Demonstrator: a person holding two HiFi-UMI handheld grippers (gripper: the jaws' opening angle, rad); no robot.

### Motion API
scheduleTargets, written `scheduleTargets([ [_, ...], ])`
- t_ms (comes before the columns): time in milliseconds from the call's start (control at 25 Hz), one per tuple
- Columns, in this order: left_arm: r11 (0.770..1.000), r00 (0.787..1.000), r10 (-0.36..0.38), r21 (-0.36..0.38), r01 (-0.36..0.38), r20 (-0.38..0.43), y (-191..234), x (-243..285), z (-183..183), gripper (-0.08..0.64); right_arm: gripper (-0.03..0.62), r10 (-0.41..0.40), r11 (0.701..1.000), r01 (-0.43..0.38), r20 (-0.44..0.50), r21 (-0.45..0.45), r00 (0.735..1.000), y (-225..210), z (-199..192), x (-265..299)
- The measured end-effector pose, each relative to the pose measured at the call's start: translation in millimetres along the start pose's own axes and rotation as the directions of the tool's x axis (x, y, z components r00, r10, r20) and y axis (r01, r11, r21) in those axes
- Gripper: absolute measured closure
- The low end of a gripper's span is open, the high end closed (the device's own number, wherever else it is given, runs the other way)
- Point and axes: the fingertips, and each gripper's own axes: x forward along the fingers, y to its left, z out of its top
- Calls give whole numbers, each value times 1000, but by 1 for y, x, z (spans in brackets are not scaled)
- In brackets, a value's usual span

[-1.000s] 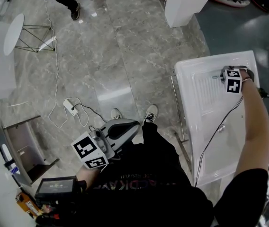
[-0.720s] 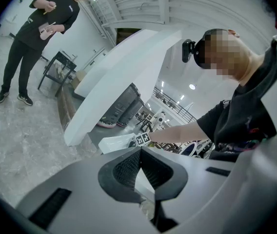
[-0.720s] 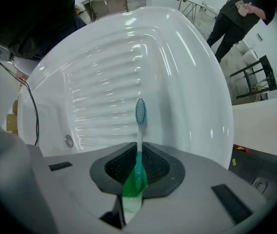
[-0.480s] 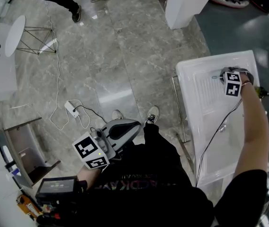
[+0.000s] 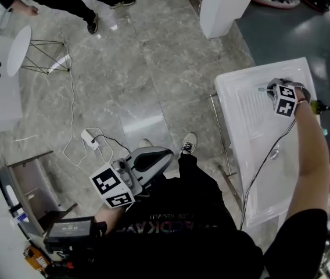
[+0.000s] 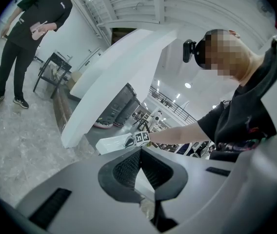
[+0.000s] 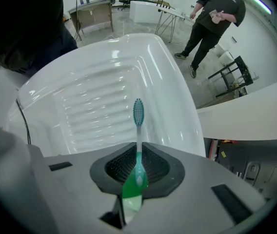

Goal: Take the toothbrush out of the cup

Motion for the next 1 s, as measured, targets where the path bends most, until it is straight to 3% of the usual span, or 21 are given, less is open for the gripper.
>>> scheduleTargets([
  [200,1000,1000,-6,10,6,-5,0,-1,-1,554,549,-53,994,45,71,104,996,-4,6,-2],
  [360,1000,1000,-7,14,7,-6,1,-2,-1,552,549,-129,966,87,163,244,978,-12,16,-14],
  [560,999,1000,-29,27,29,-12,-1,1,0,552,549,-190,941,123,193,314,963,-6,21,-23],
  [760,995,996,-75,59,77,-38,-9,8,0,552,549,-314,867,173,242,468,918,-7,20,-50],
  [1000,982,983,-171,74,176,-72,-3,-3,25,554,549,-459,746,219,246,629,854,-10,43,-109],
])
